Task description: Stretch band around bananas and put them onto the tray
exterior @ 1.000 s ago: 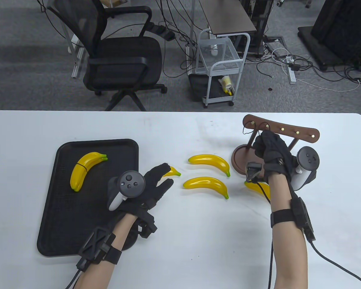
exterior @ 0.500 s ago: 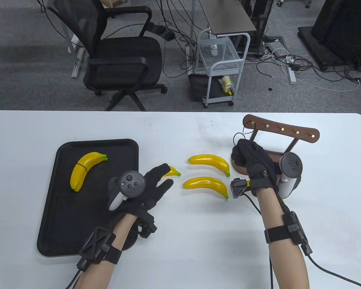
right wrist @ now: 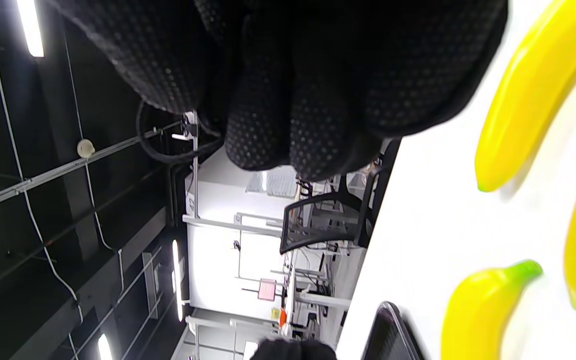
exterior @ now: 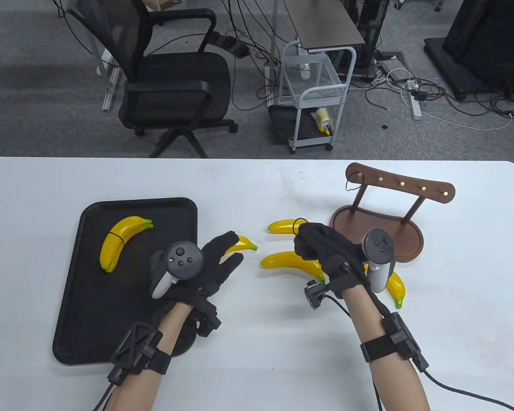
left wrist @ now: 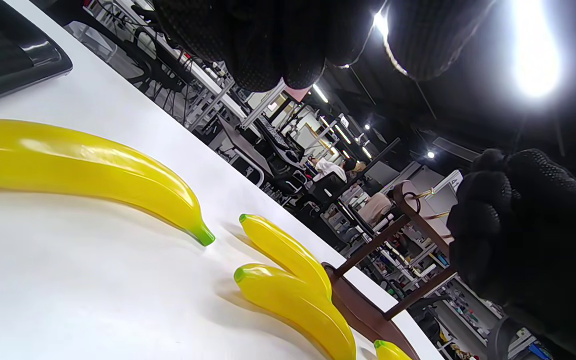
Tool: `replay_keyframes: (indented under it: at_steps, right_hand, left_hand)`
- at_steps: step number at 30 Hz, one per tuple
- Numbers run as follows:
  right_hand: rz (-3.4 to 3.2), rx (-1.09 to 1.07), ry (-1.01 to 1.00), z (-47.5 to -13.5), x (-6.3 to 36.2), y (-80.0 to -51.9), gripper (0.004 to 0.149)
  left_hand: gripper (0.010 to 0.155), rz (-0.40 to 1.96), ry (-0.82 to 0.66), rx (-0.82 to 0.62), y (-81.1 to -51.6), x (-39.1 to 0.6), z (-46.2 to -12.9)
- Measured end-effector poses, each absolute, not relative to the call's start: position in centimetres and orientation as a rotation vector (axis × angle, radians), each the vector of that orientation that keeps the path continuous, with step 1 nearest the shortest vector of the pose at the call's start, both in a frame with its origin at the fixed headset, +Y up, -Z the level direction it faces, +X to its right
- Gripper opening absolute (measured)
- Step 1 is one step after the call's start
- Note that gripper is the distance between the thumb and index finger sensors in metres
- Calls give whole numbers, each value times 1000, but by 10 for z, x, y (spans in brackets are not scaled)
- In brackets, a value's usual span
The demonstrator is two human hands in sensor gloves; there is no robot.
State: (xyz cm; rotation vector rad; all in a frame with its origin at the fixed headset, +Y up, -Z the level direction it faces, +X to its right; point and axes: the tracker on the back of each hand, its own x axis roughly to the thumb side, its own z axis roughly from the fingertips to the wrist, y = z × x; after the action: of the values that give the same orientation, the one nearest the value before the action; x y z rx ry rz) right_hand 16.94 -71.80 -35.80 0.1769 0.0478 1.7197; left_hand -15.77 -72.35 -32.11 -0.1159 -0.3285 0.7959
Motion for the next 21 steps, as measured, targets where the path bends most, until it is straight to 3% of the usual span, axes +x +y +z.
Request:
replay_keyframes:
  at_steps: [21]
  right_hand:
    - [1793,392,223,-346,128,-725,36]
  left_hand:
    - [63,856,-386,-135,-720,-152,-319]
